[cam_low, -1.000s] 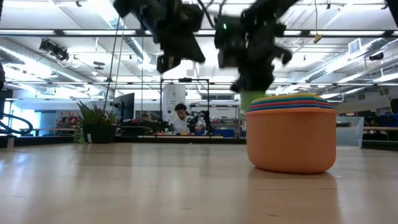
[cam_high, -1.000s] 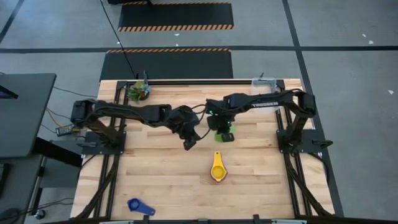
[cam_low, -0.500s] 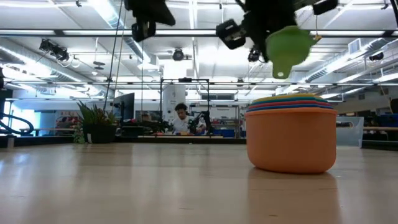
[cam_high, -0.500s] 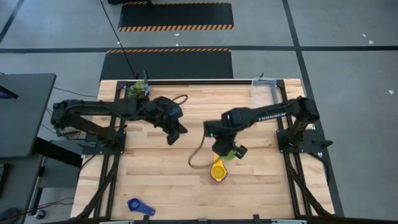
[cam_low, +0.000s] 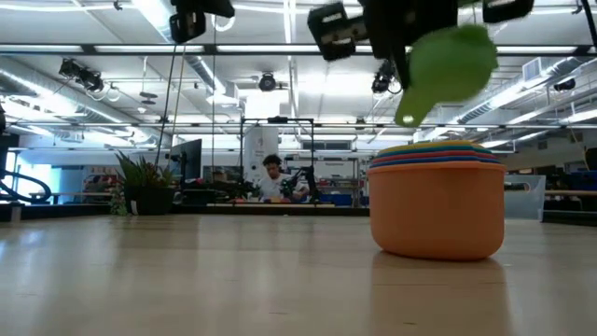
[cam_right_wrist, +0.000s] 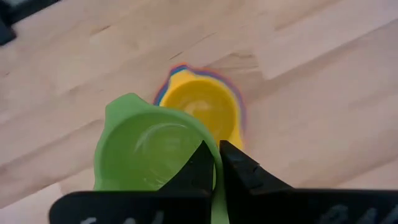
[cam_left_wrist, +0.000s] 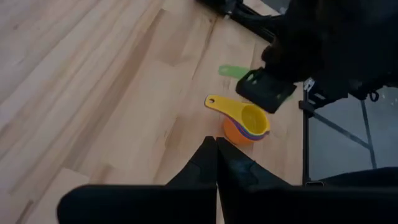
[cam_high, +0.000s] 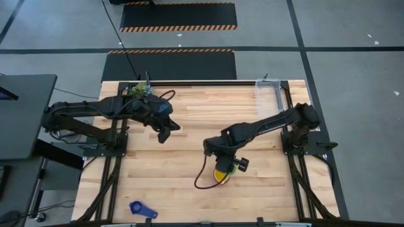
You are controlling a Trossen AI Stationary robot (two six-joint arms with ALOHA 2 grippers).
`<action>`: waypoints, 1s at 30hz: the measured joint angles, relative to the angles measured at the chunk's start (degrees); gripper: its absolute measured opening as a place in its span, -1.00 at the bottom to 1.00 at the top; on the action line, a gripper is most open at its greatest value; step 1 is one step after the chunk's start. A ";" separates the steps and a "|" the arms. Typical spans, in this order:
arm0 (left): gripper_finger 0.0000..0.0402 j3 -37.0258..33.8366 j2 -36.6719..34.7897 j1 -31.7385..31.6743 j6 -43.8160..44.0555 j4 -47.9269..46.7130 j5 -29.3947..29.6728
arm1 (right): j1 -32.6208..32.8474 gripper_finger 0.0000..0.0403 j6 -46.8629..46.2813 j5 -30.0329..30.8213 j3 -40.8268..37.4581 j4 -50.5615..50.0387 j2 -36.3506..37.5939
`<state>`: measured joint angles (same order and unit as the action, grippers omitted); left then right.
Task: Nest measuring cups in basket
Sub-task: Stack the green measuring cup on top of the yellow measuring cup
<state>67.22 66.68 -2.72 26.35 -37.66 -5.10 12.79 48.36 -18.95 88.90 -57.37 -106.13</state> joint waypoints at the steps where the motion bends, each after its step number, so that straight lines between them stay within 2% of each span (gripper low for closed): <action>1: -0.99 0.00 -0.07 0.02 0.02 -0.99 -0.01 | 0.10 -0.92 0.44 -0.03 0.00 -0.20 -0.84; 6: -0.99 0.00 -0.07 0.04 0.02 -2.25 0.20 | 0.79 -0.92 1.31 -0.24 0.00 0.37 -3.99; 12: -0.99 0.00 -0.05 0.33 -0.25 -8.03 0.19 | 2.05 -0.92 3.11 -0.73 0.02 1.18 -4.54; 22: -0.99 0.00 -0.03 0.43 -0.52 -8.53 0.17 | 2.93 -0.92 5.40 -1.74 -0.07 3.49 -6.49; 30: -0.99 0.00 -0.01 0.46 -0.59 -8.82 0.15 | 2.87 -0.73 5.69 -0.28 -0.04 5.22 -6.27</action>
<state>67.22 66.67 -2.26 25.76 -46.48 -4.95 15.66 54.05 -19.22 88.86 -52.15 -112.40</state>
